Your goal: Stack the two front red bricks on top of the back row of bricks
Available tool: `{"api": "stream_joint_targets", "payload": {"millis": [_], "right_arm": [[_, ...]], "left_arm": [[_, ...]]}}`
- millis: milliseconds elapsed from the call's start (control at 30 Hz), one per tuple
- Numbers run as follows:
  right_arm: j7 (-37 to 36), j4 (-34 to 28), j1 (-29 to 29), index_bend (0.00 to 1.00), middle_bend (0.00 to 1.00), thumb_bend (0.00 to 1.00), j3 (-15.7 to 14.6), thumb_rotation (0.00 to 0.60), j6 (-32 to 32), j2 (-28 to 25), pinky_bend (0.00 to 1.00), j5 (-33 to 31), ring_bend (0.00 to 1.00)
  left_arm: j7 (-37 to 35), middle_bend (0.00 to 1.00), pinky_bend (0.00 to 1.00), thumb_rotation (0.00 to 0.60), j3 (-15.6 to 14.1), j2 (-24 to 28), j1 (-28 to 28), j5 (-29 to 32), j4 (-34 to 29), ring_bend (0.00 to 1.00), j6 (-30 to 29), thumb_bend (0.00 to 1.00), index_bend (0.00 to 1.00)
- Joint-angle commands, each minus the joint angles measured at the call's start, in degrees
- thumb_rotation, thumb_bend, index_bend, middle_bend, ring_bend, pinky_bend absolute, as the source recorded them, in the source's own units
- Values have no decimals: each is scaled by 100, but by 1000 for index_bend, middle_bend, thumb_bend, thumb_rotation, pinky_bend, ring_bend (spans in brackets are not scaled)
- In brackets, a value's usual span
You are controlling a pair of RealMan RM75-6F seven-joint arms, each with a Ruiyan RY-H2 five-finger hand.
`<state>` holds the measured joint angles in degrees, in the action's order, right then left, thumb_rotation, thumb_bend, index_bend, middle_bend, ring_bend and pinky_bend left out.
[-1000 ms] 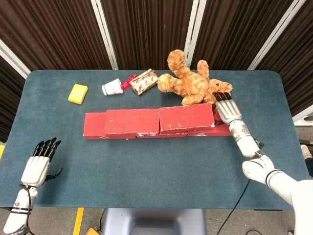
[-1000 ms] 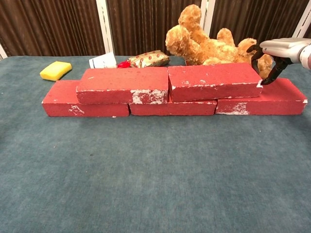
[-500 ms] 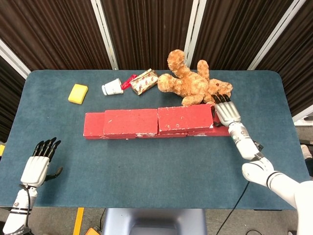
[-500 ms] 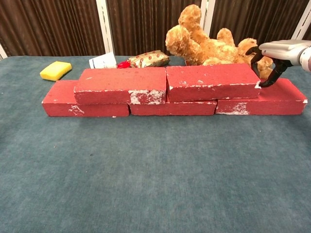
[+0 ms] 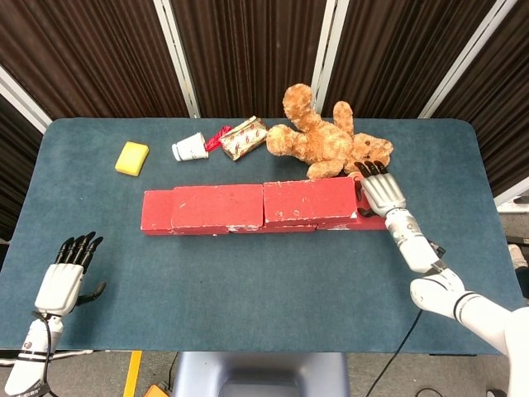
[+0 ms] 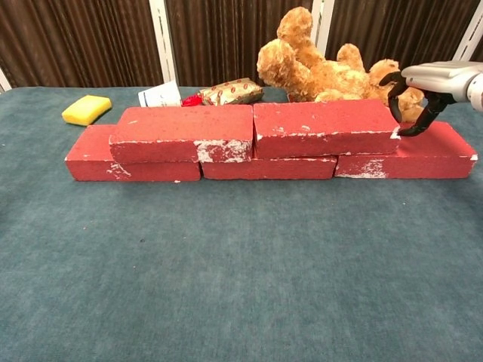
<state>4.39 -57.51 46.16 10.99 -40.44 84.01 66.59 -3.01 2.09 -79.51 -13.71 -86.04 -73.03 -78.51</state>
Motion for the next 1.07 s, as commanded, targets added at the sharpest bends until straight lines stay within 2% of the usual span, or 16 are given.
{"api": "stream_joint_targets", "payload": {"millis": [33,100,200,267,333,467,567,633,833,1067], "right_arm": [[38,-187,-109,629,158,369,-23,600,-112,-162,112,-13,0],[31,-455,-254,549,157,369,-22,600,-291,-354,112,-33,0],[-51,-1125,-642,293,111,369,-66,600,-855,-736,105,62,0],[-171,-1735,-1063,116,48,367,-160,600,-1500,-1021,73,256,0],[-237,-2153,-1447,16,8,361,-275,600,-2121,-1176,23,472,0],[-31,-2648,-2540,0,0,318,-723,600,-3874,-1130,0,1032,0],[162,-2663,-3050,0,0,318,-946,600,-4460,-966,0,1121,0],[399,-2803,-3108,0,0,317,-1077,600,-4438,-1069,0,1245,0],[630,-3166,-3267,0,0,317,-1118,600,-4492,-1236,0,1379,0],[695,-3313,-3300,0,0,317,-1045,600,-4291,-1369,0,1200,0]], "left_arm": [[-5,0,33,600,1,5,2,-4,-4,0,-9,267,0],[-8,0,32,600,4,11,7,-12,-10,0,-32,268,0],[31,0,32,600,27,16,30,-42,-12,0,-141,280,0],[104,0,31,600,77,-2,68,-47,4,0,-295,307,0],[184,0,27,600,124,-20,107,-23,11,0,-410,323,0],[397,0,23,600,226,25,215,62,-96,0,-651,324,0],[642,0,23,600,262,104,295,157,-268,0,-736,327,0],[822,0,23,600,278,171,335,243,-419,0,-735,334,0],[1189,0,23,600,353,275,365,449,-725,0,-675,336,0],[1208,0,23,600,336,295,350,443,-788,0,-608,338,0]]}}
